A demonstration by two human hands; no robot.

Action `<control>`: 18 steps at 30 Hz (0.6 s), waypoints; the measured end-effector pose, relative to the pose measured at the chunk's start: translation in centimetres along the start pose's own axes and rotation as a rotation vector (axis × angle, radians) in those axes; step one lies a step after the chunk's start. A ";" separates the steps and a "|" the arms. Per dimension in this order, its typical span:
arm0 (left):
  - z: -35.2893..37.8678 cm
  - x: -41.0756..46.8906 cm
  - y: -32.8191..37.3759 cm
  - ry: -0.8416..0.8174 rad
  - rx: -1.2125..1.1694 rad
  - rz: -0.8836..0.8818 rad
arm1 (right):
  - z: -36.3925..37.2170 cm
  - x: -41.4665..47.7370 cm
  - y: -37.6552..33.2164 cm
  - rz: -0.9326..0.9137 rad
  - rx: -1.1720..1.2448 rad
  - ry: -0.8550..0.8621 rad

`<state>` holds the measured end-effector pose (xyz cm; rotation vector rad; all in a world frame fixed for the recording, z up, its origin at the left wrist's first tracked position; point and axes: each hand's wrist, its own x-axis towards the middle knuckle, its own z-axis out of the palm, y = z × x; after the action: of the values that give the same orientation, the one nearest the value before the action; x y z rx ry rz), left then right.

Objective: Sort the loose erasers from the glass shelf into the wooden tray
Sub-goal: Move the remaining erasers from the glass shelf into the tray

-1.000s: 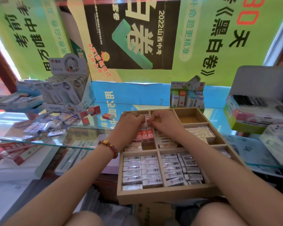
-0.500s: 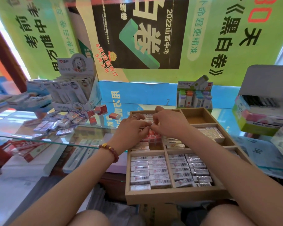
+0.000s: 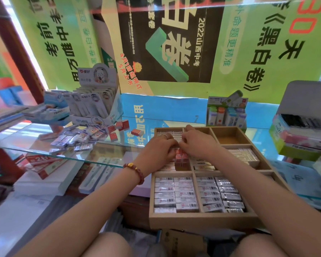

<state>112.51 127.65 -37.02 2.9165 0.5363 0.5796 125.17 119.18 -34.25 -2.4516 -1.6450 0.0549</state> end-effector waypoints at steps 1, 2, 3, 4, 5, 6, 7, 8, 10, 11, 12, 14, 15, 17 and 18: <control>0.0 0.1 0.1 -0.013 0.013 0.003 | 0.0 0.1 -0.2 0.001 -0.007 -0.004; -0.1 0.2 0.3 -0.023 0.032 0.001 | 0.0 0.1 -0.4 0.003 -0.014 -0.010; -0.2 0.2 0.3 -0.031 0.044 -0.004 | 0.0 0.2 -0.5 0.006 -0.021 -0.018; -0.2 0.3 0.4 -0.035 0.056 -0.008 | 0.0 0.3 -0.6 0.012 -0.028 -0.026; -0.3 0.3 0.5 -0.038 0.065 -0.011 | 0.1 0.4 -0.7 0.018 -0.036 -0.034; -0.4 0.2 0.5 -0.042 0.067 -0.015 | 0.2 0.5 -0.8 0.026 -0.044 -0.040; -0.5 0.2 0.6 -0.046 0.062 -0.022 | 0.2 0.6 -0.8 0.034 -0.052 -0.044; -0.6 0.1 0.6 -0.051 0.054 -0.028 | 0.3 0.6 -0.9 0.041 -0.060 -0.045; -0.8 0.1 0.7 -0.049 0.037 -0.039 | 0.4 0.6 -0.9 0.050 -0.061 -0.046; -0.8 0.2 0.7 -0.044 0.038 -0.045 | 0.4 0.5 -0.9 0.051 -0.056 -0.046; -0.9 0.2 0.8 -0.042 0.043 -0.049 | 0.4 0.4 -0.9 0.050 -0.054 -0.047; -1.0 0.3 0.9 -0.045 0.052 -0.062 | 0.3 0.2 -1.0 0.051 -0.063 -0.050; -1.1 0.3 1.0 -0.049 0.056 -0.068 | 0.2 0.0 -1.1 0.057 -0.067 -0.048; -1.2 0.3 1.1 -0.053 0.062 -0.076 | 0.2 -0.3 -1.3 0.073 -0.065 -0.042; -1.2 0.3 1.2 -0.056 0.067 -0.075 | 0.3 -0.4 -1.3 0.081 -0.055 -0.032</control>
<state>112.66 126.68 -35.55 2.9500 0.6680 0.4782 123.82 119.33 -34.32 -2.5707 -1.5792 0.0611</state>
